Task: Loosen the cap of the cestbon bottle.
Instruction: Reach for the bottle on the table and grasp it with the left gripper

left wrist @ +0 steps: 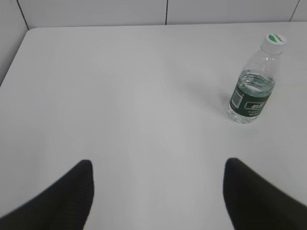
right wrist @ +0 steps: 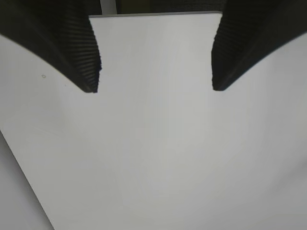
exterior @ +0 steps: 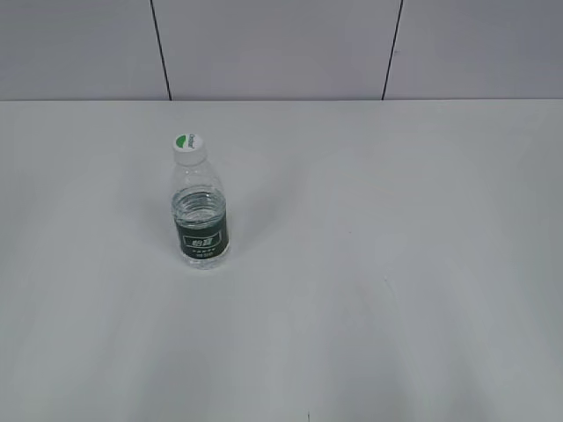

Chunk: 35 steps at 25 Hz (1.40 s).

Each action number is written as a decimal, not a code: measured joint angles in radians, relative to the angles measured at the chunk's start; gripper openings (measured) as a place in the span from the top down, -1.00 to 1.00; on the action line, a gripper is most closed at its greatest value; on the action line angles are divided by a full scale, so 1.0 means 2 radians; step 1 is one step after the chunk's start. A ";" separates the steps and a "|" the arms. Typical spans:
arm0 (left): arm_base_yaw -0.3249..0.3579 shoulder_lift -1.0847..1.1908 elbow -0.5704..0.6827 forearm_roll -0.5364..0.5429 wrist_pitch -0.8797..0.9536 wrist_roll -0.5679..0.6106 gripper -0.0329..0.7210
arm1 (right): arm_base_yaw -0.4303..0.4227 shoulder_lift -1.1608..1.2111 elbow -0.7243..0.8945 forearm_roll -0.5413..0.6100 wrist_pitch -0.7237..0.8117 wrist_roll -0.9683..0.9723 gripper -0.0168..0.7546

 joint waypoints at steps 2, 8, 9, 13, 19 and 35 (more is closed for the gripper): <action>0.000 0.000 0.000 0.000 0.000 0.000 -0.44 | 0.000 0.000 0.000 0.000 0.000 0.000 -0.46; 0.000 0.000 -0.013 0.001 -0.041 0.000 -0.44 | 0.000 0.000 0.000 0.000 0.000 0.000 -0.46; 0.000 0.000 -0.015 0.001 -0.058 0.000 -0.44 | 0.000 0.000 0.000 0.000 0.000 0.000 -0.46; 0.000 0.028 -0.015 0.001 -0.137 0.000 -0.44 | 0.000 0.000 0.000 0.000 0.000 0.000 -0.46; 0.000 0.133 -0.015 0.021 -0.260 0.000 -0.44 | 0.000 0.000 0.000 0.000 0.000 0.000 -0.46; 0.000 0.514 -0.015 0.030 -0.594 0.000 -0.44 | 0.000 0.000 0.000 0.000 0.000 0.000 -0.46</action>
